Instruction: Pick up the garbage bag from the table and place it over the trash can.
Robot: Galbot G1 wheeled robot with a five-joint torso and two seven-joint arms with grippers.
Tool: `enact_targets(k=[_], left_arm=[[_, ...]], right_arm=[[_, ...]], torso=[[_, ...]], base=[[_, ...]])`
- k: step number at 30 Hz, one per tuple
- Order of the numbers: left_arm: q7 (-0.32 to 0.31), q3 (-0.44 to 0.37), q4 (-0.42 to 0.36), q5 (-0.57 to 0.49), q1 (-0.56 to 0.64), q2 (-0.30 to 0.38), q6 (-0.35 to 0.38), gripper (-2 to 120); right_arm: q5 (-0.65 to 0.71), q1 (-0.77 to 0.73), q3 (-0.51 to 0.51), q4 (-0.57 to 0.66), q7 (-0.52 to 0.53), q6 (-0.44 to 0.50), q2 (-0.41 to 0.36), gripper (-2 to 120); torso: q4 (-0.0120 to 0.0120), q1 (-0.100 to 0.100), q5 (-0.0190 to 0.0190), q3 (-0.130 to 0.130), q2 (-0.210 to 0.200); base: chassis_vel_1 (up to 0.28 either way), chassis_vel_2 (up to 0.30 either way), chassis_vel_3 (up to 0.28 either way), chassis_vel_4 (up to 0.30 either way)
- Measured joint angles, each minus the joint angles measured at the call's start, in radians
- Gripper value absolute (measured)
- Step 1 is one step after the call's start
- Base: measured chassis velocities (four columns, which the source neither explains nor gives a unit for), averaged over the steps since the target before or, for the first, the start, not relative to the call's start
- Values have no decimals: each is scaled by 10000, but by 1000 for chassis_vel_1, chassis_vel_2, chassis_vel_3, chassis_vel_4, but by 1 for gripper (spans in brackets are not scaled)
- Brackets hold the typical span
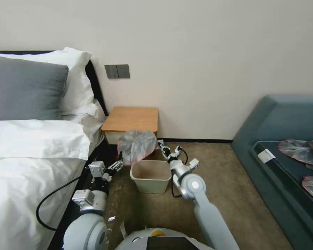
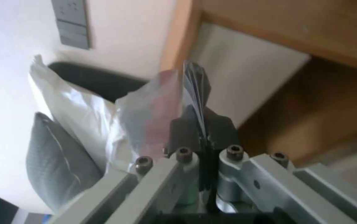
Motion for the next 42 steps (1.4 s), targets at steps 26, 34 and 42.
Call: enact_targets(k=[26, 34, 42], left_arm=[[-54, 0, 231, 352, -81, 71, -484, 100], [-56, 43, 401, 436, -187, 30, -552, 100], [-88, 54, 454, 502, -195, 39, -556, 100]], right_arm=[[-2660, -1769, 103, -20, -501, -356, -241, 17], [-2471, -2087, 436, 257, -299, -450, -284, 45], [-2236, -2316, 771, 607, -238, -509, -426, 74]], torso=[[0, 0, 1, 2, 0], [0, 0, 0, 2, 0], [0, 0, 1, 2, 0]], base=[[0, 0, 0, 0], [0, 0, 0, 0], [0, 0, 0, 0]])
